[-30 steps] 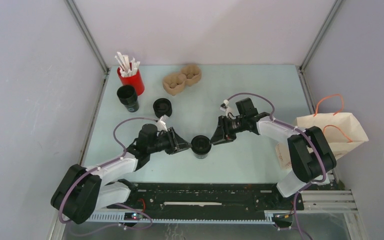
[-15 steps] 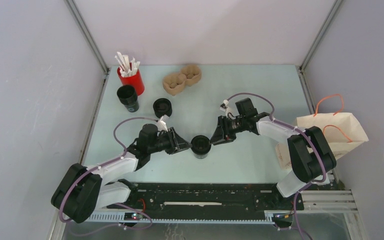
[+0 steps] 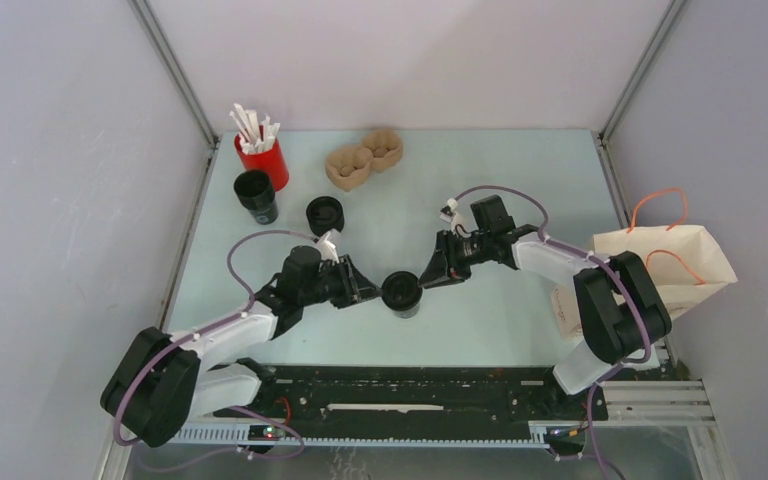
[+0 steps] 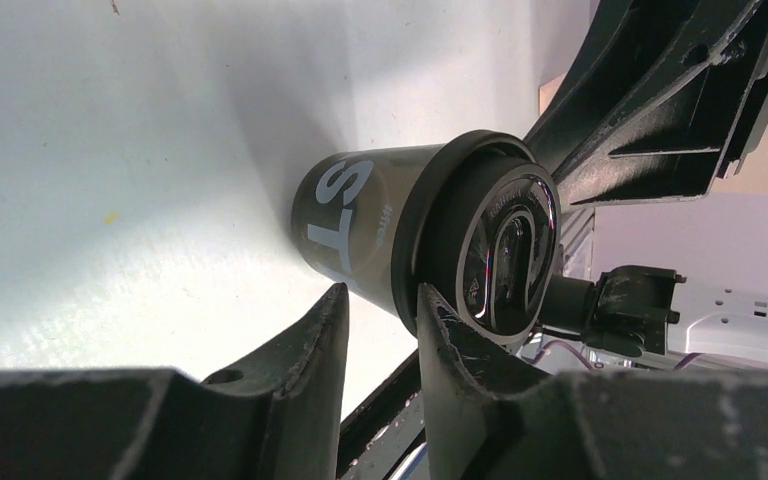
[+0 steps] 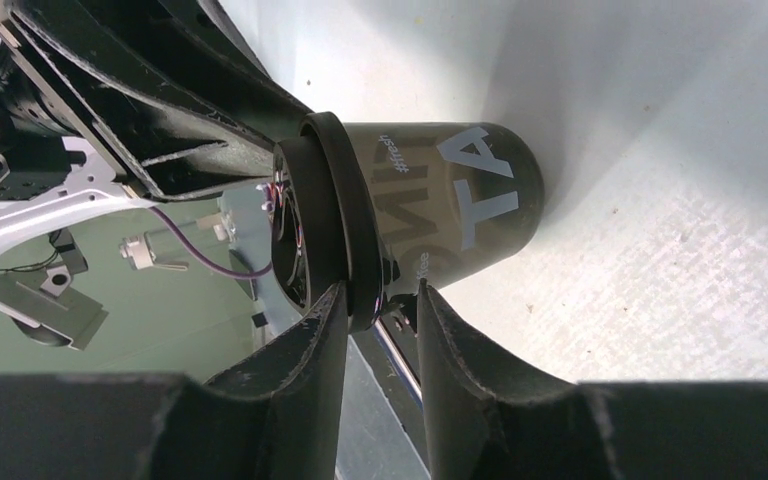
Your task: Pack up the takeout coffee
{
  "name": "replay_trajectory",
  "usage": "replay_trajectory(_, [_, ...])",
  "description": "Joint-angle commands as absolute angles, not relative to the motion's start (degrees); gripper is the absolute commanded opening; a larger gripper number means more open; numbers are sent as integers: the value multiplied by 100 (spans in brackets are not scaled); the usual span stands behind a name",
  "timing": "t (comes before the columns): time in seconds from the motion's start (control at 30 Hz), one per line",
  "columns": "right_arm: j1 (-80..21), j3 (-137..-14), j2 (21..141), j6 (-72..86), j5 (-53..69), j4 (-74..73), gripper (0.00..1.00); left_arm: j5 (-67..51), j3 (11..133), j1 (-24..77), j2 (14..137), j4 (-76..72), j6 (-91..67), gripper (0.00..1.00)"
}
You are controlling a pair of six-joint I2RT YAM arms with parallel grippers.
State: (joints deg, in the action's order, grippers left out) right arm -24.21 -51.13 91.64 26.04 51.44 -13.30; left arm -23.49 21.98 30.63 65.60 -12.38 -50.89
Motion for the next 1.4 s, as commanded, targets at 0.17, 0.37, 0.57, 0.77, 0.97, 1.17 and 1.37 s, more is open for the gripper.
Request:
replay_trajectory(0.17, [-2388, -4681, 9514, 2696, 4996, -693, 37, -2061, 2412, 3192, 6638, -782, -4807, 34])
replay_trajectory(0.37, [-2374, -3995, 9478, 2814, 4722, 150, 32, -1961, 2376, 3368, 6715, -840, -4857, 34])
replay_trajectory(0.57, [-2390, -3649, 9981, 3006, 4550, 927, 27, -1621, 2259, 3417, 6797, -712, -4826, 28])
replay_trajectory(0.77, [-2561, -3328, 10136, 2967, 4231, 1134, 25, -1436, 1992, 3443, 6661, -659, -4760, 27])
replay_trajectory(0.97, [-2994, -3323, 9641, 2714, 3067, 272, 25, -1306, 2150, 3678, 6496, -341, -4611, 28])
replay_trajectory(1.17, [-3238, -3339, 9274, 2903, 2941, 344, 25, -1318, 2250, 3780, 6263, -334, -4738, 34])
replay_trajectory(1.37, [-3254, -3957, 8954, 3004, 3135, -519, 38, -1389, 2415, 3787, 5956, -313, -4907, 38])
